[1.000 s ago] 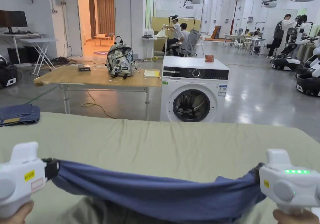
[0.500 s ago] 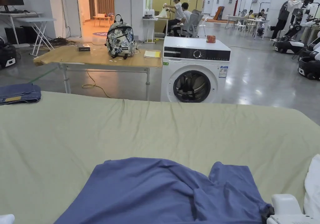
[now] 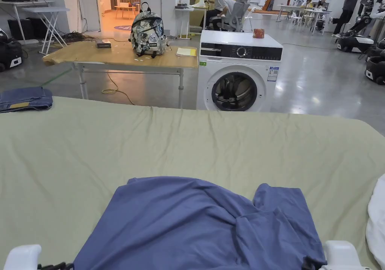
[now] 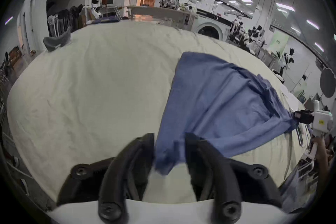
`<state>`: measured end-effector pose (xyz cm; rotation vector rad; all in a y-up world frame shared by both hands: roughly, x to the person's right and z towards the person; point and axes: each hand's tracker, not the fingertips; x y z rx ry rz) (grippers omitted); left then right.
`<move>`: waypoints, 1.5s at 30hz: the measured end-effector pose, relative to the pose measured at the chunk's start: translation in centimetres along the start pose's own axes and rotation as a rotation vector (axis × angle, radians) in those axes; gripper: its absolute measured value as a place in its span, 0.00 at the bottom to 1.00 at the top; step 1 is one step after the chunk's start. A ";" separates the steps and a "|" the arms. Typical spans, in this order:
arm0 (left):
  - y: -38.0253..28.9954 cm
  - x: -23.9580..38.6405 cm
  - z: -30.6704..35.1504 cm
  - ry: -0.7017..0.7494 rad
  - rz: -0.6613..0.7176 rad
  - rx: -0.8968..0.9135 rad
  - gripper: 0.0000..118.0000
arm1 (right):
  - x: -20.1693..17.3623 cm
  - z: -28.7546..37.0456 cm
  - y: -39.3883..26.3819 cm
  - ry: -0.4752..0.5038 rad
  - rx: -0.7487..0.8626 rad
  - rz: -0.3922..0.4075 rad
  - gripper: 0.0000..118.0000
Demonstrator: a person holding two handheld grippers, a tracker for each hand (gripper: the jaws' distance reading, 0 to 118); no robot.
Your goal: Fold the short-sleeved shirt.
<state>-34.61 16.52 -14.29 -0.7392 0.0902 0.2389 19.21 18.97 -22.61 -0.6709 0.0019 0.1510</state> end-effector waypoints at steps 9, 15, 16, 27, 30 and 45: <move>5.2 7.7 2.6 -0.052 -0.090 0.313 0.15 | -5.0 3.5 5.4 0.075 0.298 -0.089 0.30; 7.0 12.6 2.8 -0.044 -0.126 0.386 0.00 | -7.8 3.1 6.9 0.106 0.366 -0.140 0.00; 7.3 12.9 2.4 -0.041 -0.131 0.387 0.00 | -8.0 3.0 7.2 0.135 0.367 -0.152 0.00; 16.1 9.0 -9.5 -0.069 -0.091 0.112 0.00 | -9.1 -0.9 7.0 0.165 0.274 -0.046 0.00; 20.4 6.9 -14.6 -0.090 -0.069 0.006 0.00 | -9.0 -2.0 7.0 0.156 0.234 -0.036 0.00; 25.1 8.5 -28.9 -0.058 -0.021 -0.406 0.57 | -6.9 -7.3 5.9 0.086 0.100 0.001 0.00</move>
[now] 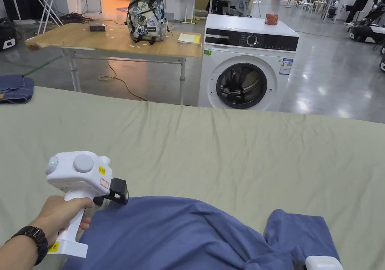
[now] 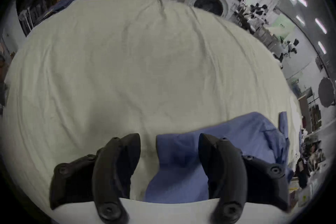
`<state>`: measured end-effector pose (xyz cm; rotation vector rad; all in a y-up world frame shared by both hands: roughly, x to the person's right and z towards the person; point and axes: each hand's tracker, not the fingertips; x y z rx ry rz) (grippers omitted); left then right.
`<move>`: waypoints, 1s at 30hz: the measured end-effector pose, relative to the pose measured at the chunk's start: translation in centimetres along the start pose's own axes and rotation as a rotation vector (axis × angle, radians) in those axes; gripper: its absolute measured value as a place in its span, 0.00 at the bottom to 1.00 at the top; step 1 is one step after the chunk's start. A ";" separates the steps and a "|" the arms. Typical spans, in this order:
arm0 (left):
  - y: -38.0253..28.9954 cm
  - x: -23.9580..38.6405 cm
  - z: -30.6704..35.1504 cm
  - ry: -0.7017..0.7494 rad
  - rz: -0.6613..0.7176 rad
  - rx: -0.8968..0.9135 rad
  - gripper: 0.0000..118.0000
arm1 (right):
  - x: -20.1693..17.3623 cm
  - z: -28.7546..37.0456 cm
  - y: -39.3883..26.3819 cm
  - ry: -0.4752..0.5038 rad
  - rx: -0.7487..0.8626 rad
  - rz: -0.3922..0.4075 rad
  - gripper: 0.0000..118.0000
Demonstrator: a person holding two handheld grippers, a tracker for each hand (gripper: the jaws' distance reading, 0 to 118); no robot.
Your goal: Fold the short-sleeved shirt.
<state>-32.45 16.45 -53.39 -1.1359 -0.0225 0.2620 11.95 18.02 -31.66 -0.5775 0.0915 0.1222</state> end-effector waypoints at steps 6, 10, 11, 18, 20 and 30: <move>-1.8 4.3 -0.9 0.186 -0.163 0.055 0.26 | 1.7 -1.3 -1.2 -0.015 -0.030 -0.012 0.00; -1.5 4.5 -2.5 0.226 -0.230 0.072 0.00 | 2.4 -1.2 -1.4 -0.016 -0.036 -0.035 0.00; -1.6 4.0 -1.9 0.221 -0.238 0.085 0.00 | 2.7 -1.1 -1.3 -0.018 -0.036 -0.044 0.00; -2.9 2.5 4.9 0.072 -0.161 0.262 0.00 | 7.0 -1.8 2.2 -0.053 -0.070 -0.101 0.00; -4.3 2.9 7.7 0.064 -0.168 0.312 0.00 | 9.1 -3.3 3.7 -0.048 -0.150 -0.121 0.03; -8.1 3.5 14.4 0.058 -0.200 0.406 0.00 | 14.7 -12.6 6.8 -0.027 -0.514 -0.267 0.55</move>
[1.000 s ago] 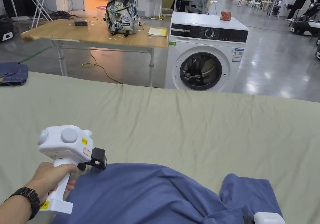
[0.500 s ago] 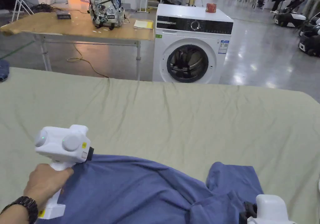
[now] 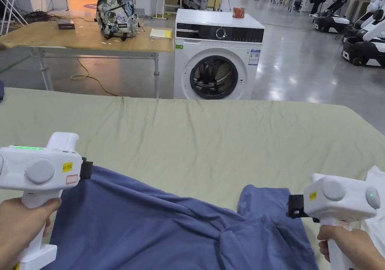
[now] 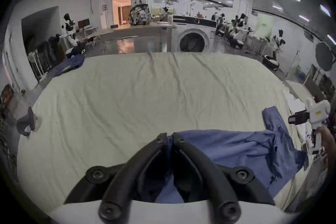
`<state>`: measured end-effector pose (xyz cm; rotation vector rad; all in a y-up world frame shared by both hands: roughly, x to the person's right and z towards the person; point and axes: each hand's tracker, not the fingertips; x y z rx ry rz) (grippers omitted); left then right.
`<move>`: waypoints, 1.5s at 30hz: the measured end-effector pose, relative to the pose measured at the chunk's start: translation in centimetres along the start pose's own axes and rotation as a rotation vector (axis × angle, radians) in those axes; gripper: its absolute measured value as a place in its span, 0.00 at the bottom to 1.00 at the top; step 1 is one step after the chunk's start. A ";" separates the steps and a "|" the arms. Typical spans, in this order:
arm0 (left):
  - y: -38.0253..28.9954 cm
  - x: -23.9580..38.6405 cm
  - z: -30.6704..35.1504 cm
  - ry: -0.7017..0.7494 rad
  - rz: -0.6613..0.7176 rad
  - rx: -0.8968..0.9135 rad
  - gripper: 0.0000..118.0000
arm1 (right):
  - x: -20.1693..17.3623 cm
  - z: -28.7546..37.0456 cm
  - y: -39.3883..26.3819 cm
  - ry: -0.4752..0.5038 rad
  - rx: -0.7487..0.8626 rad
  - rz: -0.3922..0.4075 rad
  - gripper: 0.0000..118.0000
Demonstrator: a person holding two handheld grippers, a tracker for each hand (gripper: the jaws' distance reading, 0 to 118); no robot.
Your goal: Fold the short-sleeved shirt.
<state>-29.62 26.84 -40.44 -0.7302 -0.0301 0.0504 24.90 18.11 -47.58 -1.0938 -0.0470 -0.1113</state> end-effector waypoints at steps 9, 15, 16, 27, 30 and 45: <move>-1.6 0.2 1.1 0.007 -0.009 -0.009 0.00 | -1.8 -3.3 -2.4 -0.055 -0.140 0.036 0.51; -2.4 0.4 1.5 0.003 -0.007 -0.014 0.00 | -2.5 -2.4 -3.0 -0.088 -0.148 0.069 0.06; -2.5 0.4 1.6 0.002 -0.004 -0.014 0.00 | -2.2 -2.3 -3.1 -0.099 -0.140 0.076 0.00; -1.6 0.0 4.6 -0.003 0.012 0.031 0.00 | -1.2 4.9 -2.9 0.014 0.145 0.052 0.00; -0.3 -0.5 6.9 -0.003 0.022 0.076 0.00 | -1.9 9.3 -2.1 0.016 0.263 0.073 0.00; 10.8 -2.8 20.3 0.035 -0.004 0.338 0.00 | -5.2 28.9 5.0 0.005 0.696 0.161 0.00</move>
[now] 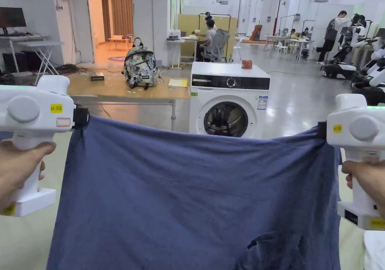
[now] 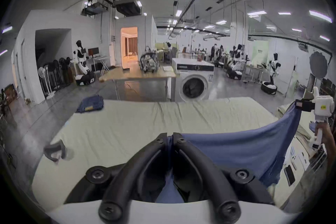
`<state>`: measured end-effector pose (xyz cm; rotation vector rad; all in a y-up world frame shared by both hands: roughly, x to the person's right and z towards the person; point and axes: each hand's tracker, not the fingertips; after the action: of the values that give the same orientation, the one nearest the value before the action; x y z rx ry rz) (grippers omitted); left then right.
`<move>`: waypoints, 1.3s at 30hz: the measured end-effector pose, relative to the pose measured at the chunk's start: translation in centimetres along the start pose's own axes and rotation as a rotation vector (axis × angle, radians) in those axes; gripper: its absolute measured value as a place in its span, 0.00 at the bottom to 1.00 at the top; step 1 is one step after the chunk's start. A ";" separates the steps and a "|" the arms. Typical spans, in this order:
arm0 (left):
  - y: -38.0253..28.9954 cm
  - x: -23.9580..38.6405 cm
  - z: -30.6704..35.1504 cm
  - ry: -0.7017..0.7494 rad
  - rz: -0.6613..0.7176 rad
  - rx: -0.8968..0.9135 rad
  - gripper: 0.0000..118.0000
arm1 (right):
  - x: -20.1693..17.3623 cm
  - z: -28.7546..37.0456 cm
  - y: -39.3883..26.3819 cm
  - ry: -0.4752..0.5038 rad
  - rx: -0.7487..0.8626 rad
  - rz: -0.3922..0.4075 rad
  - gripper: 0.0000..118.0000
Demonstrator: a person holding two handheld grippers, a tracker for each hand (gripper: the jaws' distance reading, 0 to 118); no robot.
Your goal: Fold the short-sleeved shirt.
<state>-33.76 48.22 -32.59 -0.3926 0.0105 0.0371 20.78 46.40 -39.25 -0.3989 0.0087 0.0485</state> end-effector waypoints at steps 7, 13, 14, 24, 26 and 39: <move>7.4 -1.6 0.6 0.055 -0.023 0.080 0.00 | -1.9 1.6 7.2 -0.008 0.153 0.038 0.00; 12.5 -2.8 0.1 0.107 -0.029 0.129 0.00 | -2.7 1.0 12.3 -0.038 0.245 0.064 0.00; 13.3 -3.2 -0.1 0.102 -0.021 0.140 0.00 | -2.9 0.8 13.2 -0.048 0.262 0.063 0.00; 18.4 -2.5 -1.7 0.128 -0.024 0.182 0.00 | -3.7 -1.3 21.1 -0.078 0.316 0.072 0.00; 18.4 -2.4 -2.2 0.130 -0.022 0.180 0.00 | -4.0 -1.4 21.4 -0.080 0.324 0.068 0.00; 8.5 -2.5 -4.0 0.100 0.055 0.113 0.00 | -4.1 -2.8 11.7 -0.080 0.237 0.090 0.00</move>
<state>-36.63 54.48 -39.51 -0.2811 0.1218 0.0707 16.13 55.85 -46.32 -0.1593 -0.0458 0.1507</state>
